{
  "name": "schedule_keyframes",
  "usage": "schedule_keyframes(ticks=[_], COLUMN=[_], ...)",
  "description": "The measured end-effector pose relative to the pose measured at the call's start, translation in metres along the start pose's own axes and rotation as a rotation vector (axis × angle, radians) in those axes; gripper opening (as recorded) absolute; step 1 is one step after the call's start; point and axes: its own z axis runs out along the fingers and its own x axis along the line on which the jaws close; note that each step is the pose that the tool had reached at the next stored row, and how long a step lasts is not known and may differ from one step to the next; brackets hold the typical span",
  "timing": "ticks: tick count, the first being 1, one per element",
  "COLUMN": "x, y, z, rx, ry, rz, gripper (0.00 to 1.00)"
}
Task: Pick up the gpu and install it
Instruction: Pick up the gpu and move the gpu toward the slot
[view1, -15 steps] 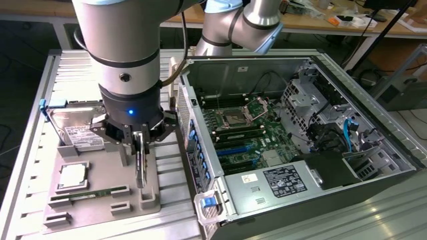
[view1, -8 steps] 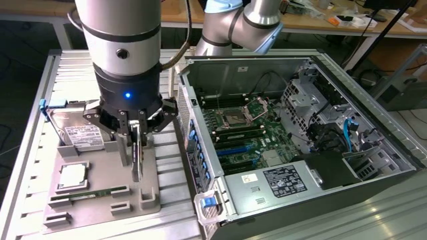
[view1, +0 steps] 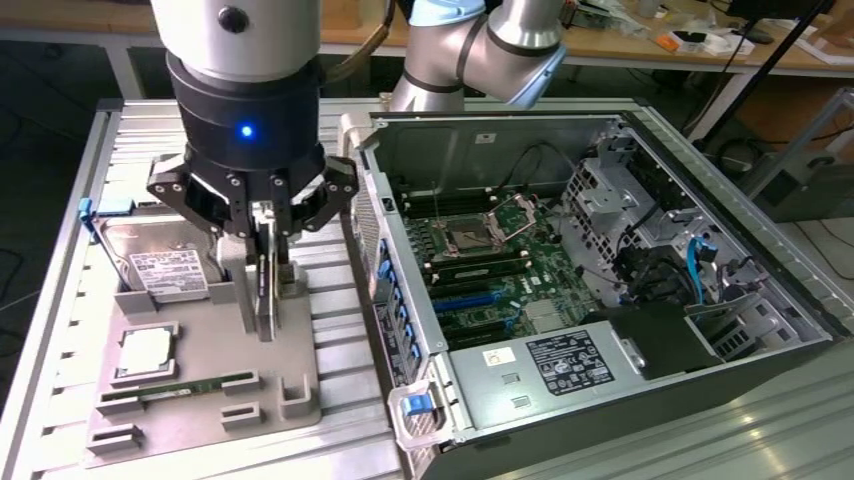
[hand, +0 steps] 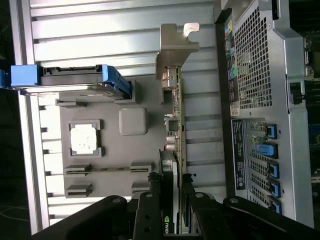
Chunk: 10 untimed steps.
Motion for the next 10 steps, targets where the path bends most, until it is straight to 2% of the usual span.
schedule_keyframes(ticks=[6,10], x=[0.0,0.001], y=[0.0011,0.0017], z=[-0.0269,-0.0412], rx=[0.0,0.0], ry=[0.0011,0.0013], rz=[0.0,0.0], gripper=[0.27,0.27])
